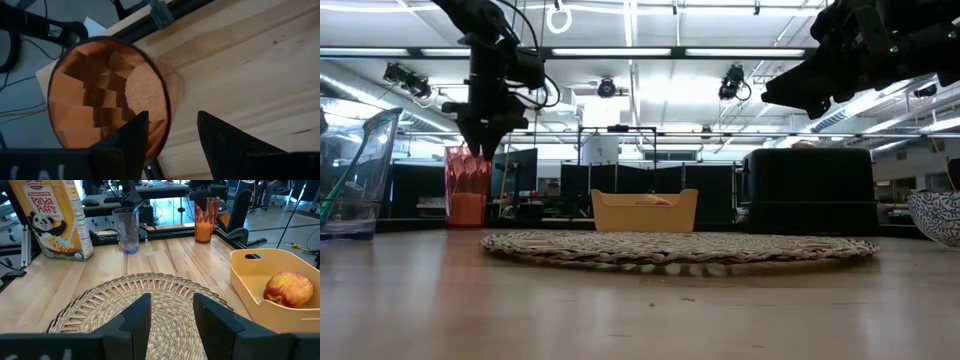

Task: Arrange a breakfast setting
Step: Put the brown cup on the brown table mat

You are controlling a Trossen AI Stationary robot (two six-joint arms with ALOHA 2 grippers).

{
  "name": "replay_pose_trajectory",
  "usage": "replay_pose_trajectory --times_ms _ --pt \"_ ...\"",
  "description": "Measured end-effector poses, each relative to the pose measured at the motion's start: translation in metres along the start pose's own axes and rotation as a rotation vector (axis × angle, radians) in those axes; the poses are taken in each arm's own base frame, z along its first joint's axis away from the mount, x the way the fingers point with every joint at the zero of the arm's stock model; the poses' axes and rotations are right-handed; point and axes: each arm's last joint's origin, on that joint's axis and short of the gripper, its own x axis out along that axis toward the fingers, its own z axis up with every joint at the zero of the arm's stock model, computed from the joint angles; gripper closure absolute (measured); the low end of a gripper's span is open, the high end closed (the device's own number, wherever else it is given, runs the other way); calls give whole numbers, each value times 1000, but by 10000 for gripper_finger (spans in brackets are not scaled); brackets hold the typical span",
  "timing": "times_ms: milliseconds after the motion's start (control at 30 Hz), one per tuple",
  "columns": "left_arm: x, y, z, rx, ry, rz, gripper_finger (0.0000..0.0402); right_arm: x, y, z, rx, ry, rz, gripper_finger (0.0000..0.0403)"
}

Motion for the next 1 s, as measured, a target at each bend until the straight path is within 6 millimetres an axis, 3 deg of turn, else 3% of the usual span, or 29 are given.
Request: replay_pose_trajectory --times_ms 200,500,767,1000 --pt "2 6 -1 -22 32 12 262 0 0 0 0 0 0 248" --pt "7 14 0 -37 62 -16 382 0 0 2 -4 -25 3 249" --pt "3 8 -5 11 102 -50 385 0 1 7 -41 -69 5 249" --pt "-35 -4 -4 76 109 -75 385 0 1 7 -66 -70 -1 249"
